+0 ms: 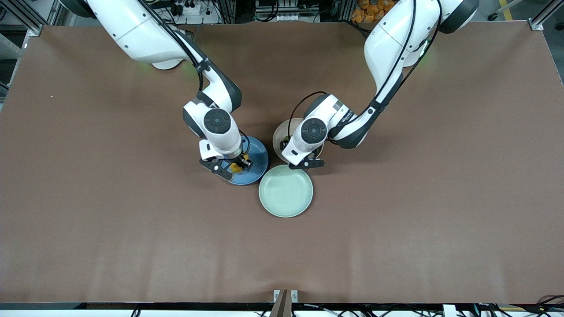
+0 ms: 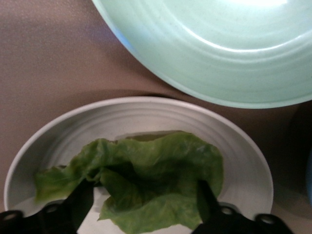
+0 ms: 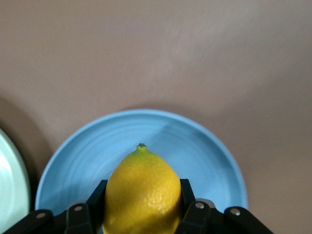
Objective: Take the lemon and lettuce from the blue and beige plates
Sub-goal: 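Close the right gripper on the lemon while the left gripper grasps the lettuce, then lift the lemon off the blue plate while the left gripper lifts the lettuce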
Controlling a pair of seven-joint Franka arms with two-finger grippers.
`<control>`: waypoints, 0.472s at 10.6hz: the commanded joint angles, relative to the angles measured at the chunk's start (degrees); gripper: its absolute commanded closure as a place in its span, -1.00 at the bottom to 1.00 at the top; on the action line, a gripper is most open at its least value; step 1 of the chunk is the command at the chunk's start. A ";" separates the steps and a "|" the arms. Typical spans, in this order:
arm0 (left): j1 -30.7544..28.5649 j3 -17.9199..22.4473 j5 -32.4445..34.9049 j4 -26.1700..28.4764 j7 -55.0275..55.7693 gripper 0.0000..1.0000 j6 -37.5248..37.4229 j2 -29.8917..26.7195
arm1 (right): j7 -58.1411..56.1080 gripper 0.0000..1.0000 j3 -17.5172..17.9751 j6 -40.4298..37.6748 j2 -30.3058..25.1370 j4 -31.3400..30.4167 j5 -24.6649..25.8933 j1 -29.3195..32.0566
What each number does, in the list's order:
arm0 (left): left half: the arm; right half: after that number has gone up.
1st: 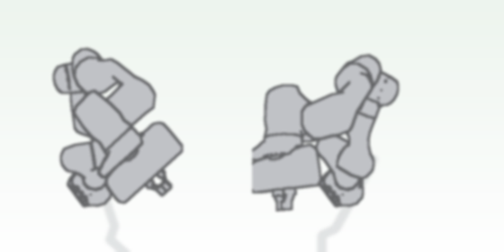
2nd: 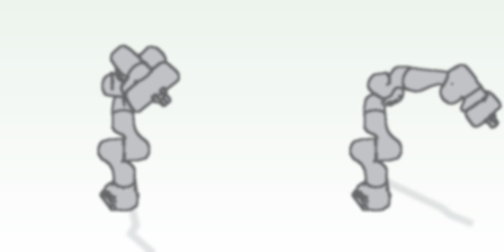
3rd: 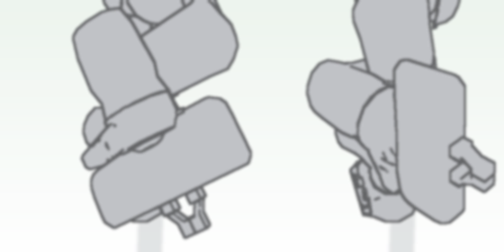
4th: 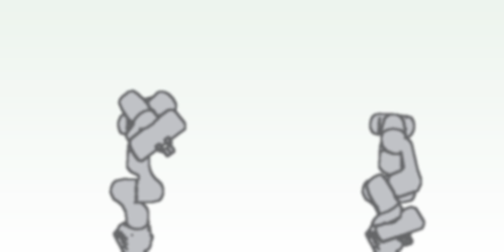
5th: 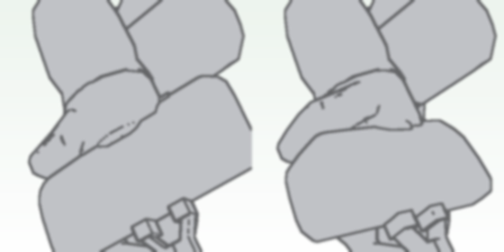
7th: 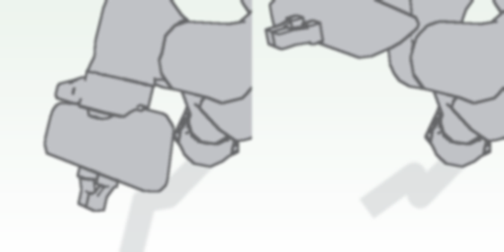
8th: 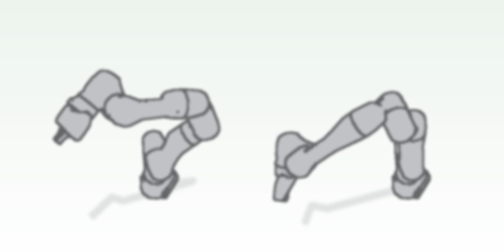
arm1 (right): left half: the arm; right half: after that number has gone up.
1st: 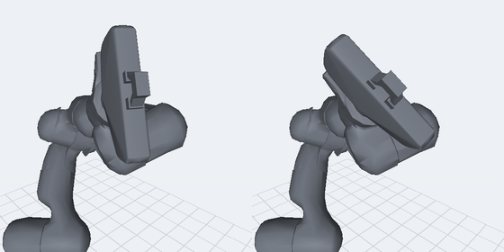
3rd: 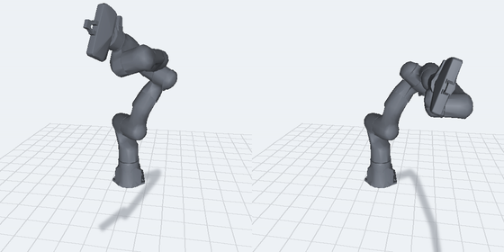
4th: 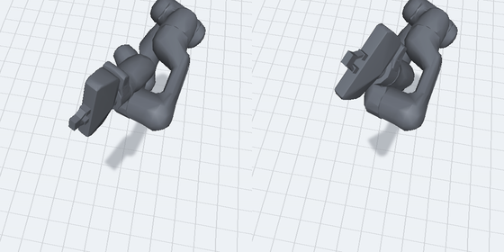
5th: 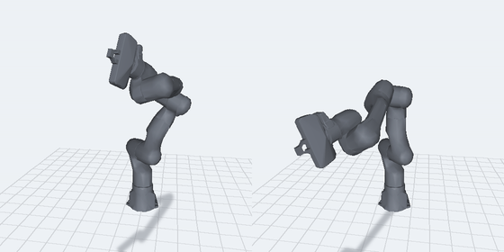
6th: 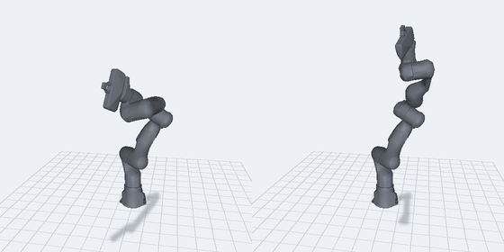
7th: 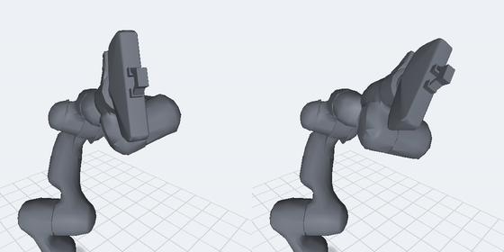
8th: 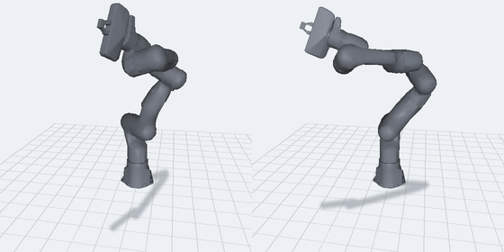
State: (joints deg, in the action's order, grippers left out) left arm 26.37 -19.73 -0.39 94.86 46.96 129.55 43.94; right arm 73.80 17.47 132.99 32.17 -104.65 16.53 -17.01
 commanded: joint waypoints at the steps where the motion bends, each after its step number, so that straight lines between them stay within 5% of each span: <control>1: 0.35 0.39 1.45 0.23 1.99 0.30 0.88 -0.34 | -9.06 1.00 1.86 -7.72 -8.49 -0.56 -5.16 4.34; 3: -0.26 0.39 1.45 -0.20 2.34 0.90 0.62 -0.69 | -20.83 1.00 1.43 -13.43 -12.99 -0.64 -8.96 8.38; 5: -0.79 0.39 1.45 -0.47 2.08 1.00 -0.34 -1.74 | -33.30 1.00 -2.06 -16.00 -15.72 -0.99 -9.15 11.47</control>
State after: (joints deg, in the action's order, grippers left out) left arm 25.81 -19.49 -0.39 94.22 47.35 129.55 43.50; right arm 49.01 17.37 117.72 19.26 -103.42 8.84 -7.91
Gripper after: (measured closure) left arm 0.824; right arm 0.374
